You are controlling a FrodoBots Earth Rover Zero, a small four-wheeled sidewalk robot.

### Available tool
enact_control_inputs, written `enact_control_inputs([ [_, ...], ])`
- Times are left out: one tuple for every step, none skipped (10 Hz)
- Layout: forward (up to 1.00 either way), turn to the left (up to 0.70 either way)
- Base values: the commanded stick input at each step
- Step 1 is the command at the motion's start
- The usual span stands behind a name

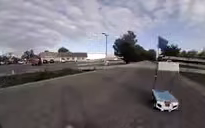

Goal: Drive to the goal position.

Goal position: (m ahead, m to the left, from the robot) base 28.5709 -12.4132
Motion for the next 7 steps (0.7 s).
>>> enact_control_inputs([
  [0.70,-0.35],
  [0.70,-0.35],
  [0.70,-0.35],
  [0.70,-0.35],
  [0.70,-0.35],
  [0.70,-0.28],
  [0.70,-0.04],
])
